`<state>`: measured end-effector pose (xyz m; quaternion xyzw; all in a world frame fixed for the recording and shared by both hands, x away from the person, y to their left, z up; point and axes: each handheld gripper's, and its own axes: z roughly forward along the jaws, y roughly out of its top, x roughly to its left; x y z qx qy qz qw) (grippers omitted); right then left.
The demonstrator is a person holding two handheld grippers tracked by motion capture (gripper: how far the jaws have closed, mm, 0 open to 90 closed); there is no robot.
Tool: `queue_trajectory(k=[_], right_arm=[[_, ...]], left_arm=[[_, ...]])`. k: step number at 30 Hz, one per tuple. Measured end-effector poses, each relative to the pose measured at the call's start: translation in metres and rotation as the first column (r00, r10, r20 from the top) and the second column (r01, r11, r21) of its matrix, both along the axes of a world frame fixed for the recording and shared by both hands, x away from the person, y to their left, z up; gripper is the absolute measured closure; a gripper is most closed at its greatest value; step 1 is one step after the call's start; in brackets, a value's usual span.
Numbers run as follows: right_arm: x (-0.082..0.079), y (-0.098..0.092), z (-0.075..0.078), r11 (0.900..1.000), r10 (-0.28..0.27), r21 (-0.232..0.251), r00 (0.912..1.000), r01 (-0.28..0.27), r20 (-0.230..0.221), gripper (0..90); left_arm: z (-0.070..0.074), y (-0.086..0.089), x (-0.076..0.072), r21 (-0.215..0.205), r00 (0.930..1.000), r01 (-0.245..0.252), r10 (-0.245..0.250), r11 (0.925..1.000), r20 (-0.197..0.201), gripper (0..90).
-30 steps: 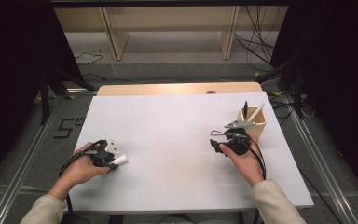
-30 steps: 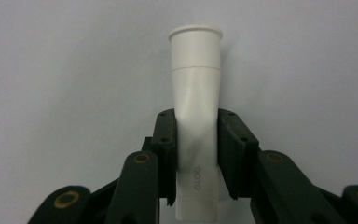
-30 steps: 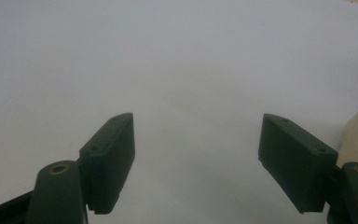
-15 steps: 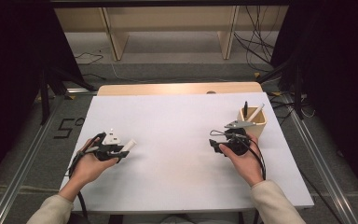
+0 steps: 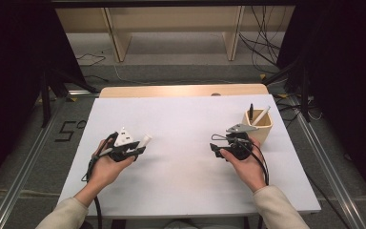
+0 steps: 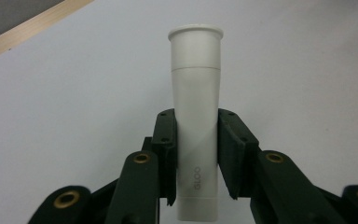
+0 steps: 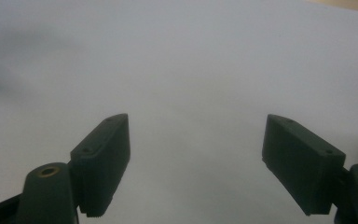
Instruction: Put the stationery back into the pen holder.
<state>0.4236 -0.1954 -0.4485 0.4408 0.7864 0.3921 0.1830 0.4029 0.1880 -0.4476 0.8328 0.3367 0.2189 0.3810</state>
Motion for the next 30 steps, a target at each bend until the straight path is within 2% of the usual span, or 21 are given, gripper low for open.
queue_trajectory(k=[4,10,17,23,30], right_arm=[[-0.001,0.002,0.000,0.999,0.018,0.032,0.9998,-0.018,0.001,23.9],[-0.003,0.007,-0.002,0.999,0.034,0.032,0.9994,-0.034,-0.008,23.9],[-0.005,0.010,-0.001,0.996,0.041,0.079,0.9990,-0.040,-0.018,24.0],[-0.006,0.021,-0.002,0.993,0.069,0.094,0.9973,-0.067,-0.025,23.9],[-0.005,0.036,0.000,0.975,0.098,0.202,0.9945,-0.089,-0.037,24.5]], left_arm=[[0.002,-0.008,0.000,-0.003,0.9998,0.014,-0.014,0.9999,0.011,70.3],[0.002,-0.020,0.001,-0.006,0.9993,0.029,-0.029,0.9996,0.023,70.3],[0.005,-0.032,0.001,-0.018,0.9974,0.030,-0.029,0.9994,0.065,70.3],[0.004,-0.045,0.001,-0.011,0.9964,0.056,-0.055,0.9984,0.065,70.3],[0.001,-0.060,-0.002,-0.002,0.9936,0.086,-0.086,0.9963,0.073,70.3]])
